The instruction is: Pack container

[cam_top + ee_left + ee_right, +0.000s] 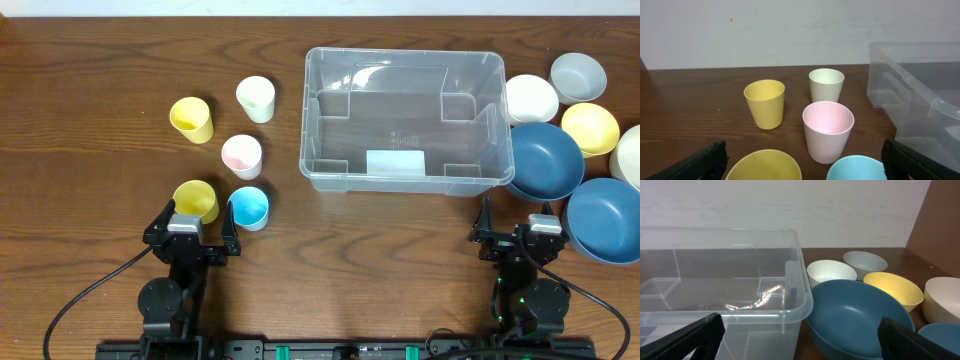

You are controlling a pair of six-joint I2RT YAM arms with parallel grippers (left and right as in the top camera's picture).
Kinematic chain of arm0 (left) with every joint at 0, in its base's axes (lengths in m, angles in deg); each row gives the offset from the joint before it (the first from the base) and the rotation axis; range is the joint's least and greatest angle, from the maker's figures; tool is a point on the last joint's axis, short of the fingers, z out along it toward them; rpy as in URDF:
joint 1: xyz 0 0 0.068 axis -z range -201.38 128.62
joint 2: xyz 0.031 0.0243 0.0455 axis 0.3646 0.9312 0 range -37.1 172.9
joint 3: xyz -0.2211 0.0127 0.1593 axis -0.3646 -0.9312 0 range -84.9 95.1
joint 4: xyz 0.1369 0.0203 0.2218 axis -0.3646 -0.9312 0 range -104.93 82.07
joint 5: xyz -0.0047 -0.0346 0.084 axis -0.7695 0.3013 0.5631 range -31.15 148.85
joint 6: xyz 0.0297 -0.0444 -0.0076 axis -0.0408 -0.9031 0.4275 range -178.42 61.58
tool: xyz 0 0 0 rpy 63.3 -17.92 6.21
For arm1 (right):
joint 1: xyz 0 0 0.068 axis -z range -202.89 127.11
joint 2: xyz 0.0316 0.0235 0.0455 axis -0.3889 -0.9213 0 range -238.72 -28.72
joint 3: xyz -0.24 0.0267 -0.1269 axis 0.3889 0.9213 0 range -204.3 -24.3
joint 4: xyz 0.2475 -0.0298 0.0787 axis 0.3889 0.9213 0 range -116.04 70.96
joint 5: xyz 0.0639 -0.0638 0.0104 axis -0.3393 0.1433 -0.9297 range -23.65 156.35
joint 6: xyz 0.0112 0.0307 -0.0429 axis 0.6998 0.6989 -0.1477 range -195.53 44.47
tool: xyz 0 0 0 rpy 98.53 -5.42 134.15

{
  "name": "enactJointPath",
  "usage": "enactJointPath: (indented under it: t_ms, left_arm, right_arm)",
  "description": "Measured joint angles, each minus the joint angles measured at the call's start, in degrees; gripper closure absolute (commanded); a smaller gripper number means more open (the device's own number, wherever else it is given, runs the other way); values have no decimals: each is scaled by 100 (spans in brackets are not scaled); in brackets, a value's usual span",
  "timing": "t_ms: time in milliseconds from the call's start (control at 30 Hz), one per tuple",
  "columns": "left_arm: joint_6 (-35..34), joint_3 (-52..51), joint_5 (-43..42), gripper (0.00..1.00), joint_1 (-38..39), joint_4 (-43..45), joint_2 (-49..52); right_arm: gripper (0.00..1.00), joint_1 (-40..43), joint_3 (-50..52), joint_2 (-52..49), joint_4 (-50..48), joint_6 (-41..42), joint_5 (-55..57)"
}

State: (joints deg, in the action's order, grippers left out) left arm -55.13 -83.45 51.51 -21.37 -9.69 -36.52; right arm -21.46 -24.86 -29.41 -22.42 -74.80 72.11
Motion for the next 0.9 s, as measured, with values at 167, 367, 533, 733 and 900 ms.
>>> enactJointPath:
  t_ms: [167, 367, 533, 733, 900]
  left_arm:
    - [-2, 0, 0, 2, 0, 0, 2]
    - [0, 0, 0, 2, 0, 0, 2]
    - [-2, 0, 0, 2, 0, 0, 0]
    - [-2, 0, 0, 2, 0, 2, 2]
    - [0, 0, 0, 2, 0, 0, 0]
  right_arm:
    - [1, 0, 2, 0, -31, 0, -2]
    - [1, 0, 4, -2, -251, 208, -330]
    - [1, 0, 7, -2, -529, 337, -385]
    - [1, 0, 7, -2, -1582, 555, -929]
    - [1, 0, -575, -63, -1379, 251, -1364]
